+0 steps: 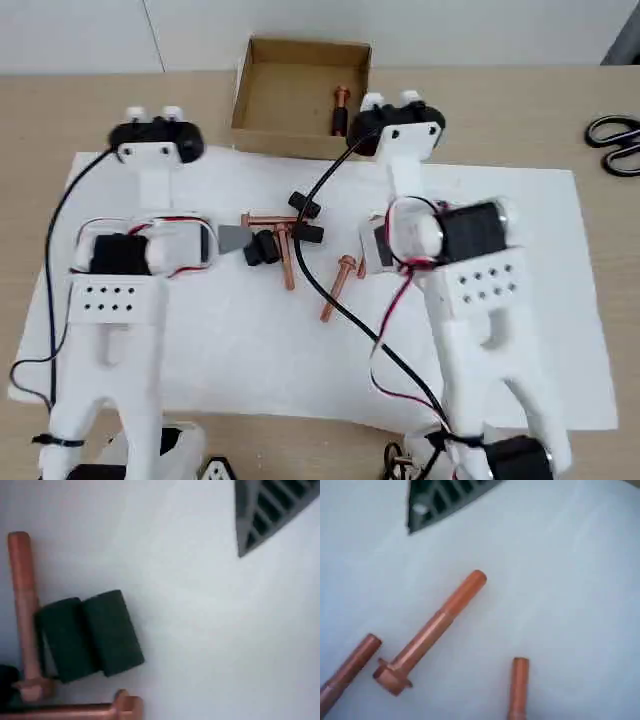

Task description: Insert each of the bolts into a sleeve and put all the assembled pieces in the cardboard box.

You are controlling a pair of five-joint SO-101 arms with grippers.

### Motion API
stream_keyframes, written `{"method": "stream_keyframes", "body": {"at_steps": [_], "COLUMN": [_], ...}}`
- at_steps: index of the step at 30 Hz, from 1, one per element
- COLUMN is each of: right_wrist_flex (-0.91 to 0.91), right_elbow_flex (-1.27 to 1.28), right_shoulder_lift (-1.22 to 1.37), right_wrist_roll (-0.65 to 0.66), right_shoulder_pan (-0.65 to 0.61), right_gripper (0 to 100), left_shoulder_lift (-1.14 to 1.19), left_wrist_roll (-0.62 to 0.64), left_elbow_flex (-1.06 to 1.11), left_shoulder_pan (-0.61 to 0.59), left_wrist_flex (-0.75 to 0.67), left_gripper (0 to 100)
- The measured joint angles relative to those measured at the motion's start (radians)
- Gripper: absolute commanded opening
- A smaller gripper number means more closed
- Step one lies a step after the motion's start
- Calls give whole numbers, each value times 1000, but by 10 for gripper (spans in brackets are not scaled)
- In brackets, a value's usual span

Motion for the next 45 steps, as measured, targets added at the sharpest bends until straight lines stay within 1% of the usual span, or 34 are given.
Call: {"method": "stream_keyframes", "body": {"at_steps": [7,10,13,15,18,21,24,28,32,39,45], "right_wrist_flex": [-279,-351,-402,-410,-410,-410,-410,-405,-373,-285,-265], "right_elbow_flex": [26,29,26,6,-80,-176,-269,-381,-474,-601,-614], "right_shoulder_lift": [245,354,453,509,575,631,694,790,859,884,893], "right_wrist_roll": [0,0,5,37,63,58,-20,-129,-212,-258,-282], "right_shoulder_pan": [-3,-20,-80,-129,-204,-253,-282,-287,-310,-404,-431], "right_gripper": [240,239,238,238,238,238,238,237,237,237,237], "left_shoulder_lift": [0,0,0,0,0,0,0,0,0,0,0], "left_wrist_roll": [80,84,84,83,87,89,89,87,89,91,91], "left_elbow_flex": [5,44,104,143,181,186,187,187,187,190,190], "left_shoulder_pan": [-259,-310,-325,-324,-324,-324,-324,-324,-324,-324,-324], "left_wrist_flex": [-11,-40,-84,-115,-150,-160,-163,-163,-163,-163,-163], "left_gripper": [334,334,334,334,334,334,334,334,334,334,334]}}
